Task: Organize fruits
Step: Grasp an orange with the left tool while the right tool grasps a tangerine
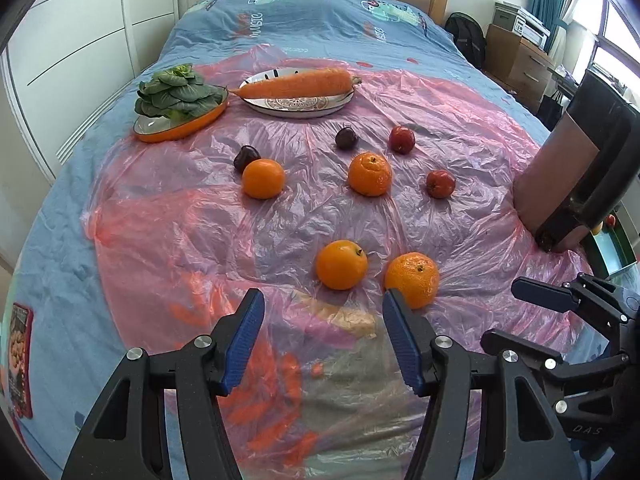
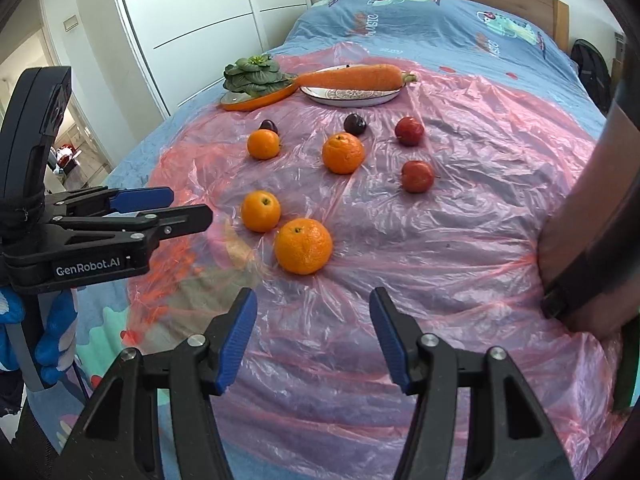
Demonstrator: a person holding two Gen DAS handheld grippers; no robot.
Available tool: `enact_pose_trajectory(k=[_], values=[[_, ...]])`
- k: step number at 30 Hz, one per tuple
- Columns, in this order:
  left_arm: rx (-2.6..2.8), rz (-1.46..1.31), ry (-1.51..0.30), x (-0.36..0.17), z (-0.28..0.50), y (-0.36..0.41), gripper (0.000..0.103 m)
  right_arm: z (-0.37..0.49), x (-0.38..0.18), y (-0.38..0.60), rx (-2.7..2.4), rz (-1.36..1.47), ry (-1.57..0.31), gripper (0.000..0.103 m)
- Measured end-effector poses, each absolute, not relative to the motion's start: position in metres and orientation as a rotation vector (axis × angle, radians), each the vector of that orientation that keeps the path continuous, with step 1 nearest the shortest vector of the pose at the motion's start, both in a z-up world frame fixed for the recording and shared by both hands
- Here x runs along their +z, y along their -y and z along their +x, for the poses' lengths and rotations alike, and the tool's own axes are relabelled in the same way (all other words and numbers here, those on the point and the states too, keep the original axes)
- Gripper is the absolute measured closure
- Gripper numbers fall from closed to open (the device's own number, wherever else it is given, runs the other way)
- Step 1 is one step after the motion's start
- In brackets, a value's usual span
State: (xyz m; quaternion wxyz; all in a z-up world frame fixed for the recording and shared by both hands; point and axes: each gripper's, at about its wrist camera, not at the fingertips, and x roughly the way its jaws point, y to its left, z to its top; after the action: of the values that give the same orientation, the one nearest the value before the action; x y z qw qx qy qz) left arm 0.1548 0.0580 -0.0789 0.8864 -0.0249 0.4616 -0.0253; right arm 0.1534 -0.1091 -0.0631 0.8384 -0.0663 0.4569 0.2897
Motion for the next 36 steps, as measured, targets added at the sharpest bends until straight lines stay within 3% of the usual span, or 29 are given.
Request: enact_pose_trajectory(k=[15,16,20,22,36], values=[[-0.133,-0.034,-1.045,-0.114,0.197,-0.051,0.048,0.193,-0.103,0.068,0.689,-0.262,-0.998,0.047],[-0.135,-0.038,-1.050,-0.115,0.199,-0.051,0.049,0.194,-0.104,0.066,0.694,-0.266,-0.997,0.048],[-0.139,-0.045,-1.073,-0.123,0.206,-0.052,0.061,0.200,-0.110,0.061,0.706,-0.273,-1.000,0.072],[-0.142,-0.041,-1.079,-0.126,0.208,-0.051,0.064,0.202,-0.112,0.060,0.708,-0.267,-1.004,0.076],[-0.132,-0.031,-1.088,-0.132,0.215,-0.048,0.069,0.208,-0.115,0.059,0.711,-0.243,-1.014,0.078]])
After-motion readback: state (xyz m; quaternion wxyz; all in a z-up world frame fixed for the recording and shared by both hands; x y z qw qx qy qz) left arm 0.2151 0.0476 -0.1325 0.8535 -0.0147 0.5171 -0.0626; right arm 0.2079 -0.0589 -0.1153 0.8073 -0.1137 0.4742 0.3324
